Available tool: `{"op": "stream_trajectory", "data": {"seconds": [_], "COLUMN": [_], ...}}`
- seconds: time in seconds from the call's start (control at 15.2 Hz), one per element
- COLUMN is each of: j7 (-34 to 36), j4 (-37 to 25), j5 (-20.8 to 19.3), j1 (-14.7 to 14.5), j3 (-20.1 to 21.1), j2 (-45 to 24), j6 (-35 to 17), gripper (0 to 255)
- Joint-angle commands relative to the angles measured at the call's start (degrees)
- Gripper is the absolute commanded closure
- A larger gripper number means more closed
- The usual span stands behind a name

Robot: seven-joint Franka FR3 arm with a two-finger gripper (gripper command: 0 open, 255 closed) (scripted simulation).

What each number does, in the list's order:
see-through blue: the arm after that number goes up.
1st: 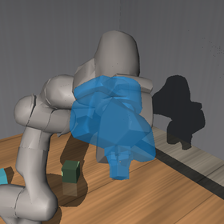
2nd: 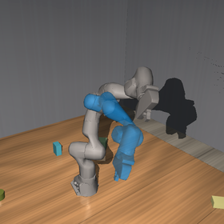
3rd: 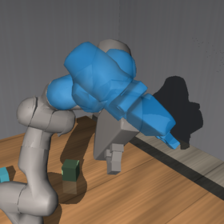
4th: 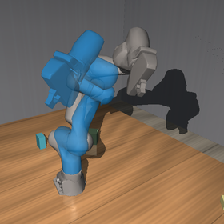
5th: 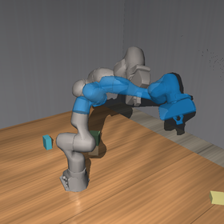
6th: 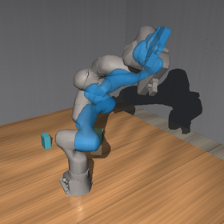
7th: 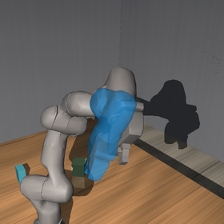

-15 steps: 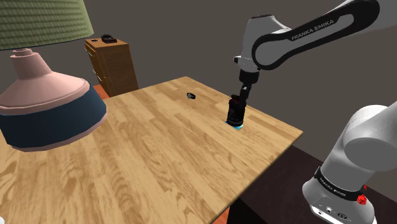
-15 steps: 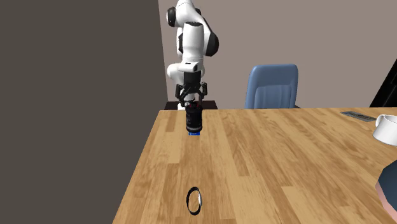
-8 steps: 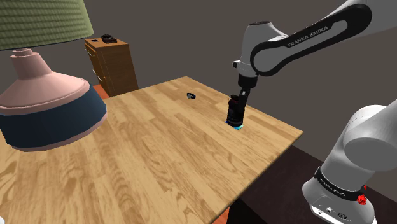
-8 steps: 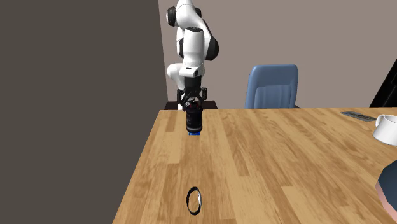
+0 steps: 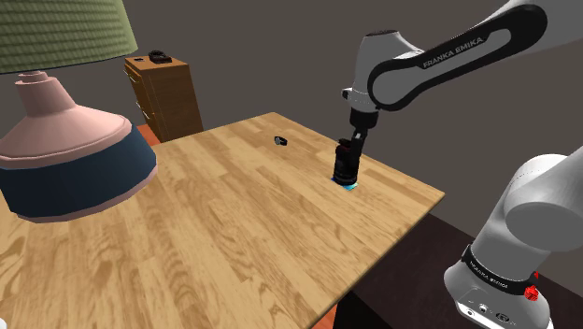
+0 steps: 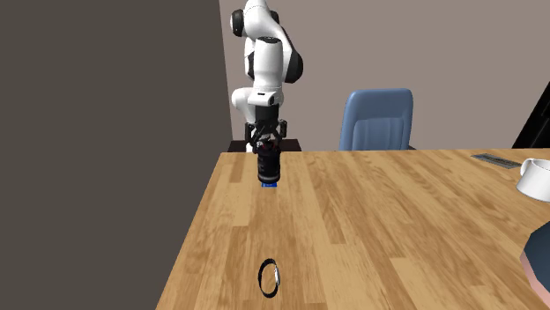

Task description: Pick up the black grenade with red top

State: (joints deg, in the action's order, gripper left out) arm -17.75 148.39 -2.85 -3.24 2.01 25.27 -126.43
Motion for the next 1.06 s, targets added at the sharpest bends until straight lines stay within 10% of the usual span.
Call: {"op": "stream_trajectory", "data": {"seconds": [0.0,0.99], "j7": [-0.1,-0.8], "j4": [-0.7,-8.5], "j5": [0.0,0.4], "j1": [0.0,-0.1], "j3": [-0.1,-0.2], "j2": [0.6,4.0], "j6": [1.4,12.4], "gripper": [255,255]}}
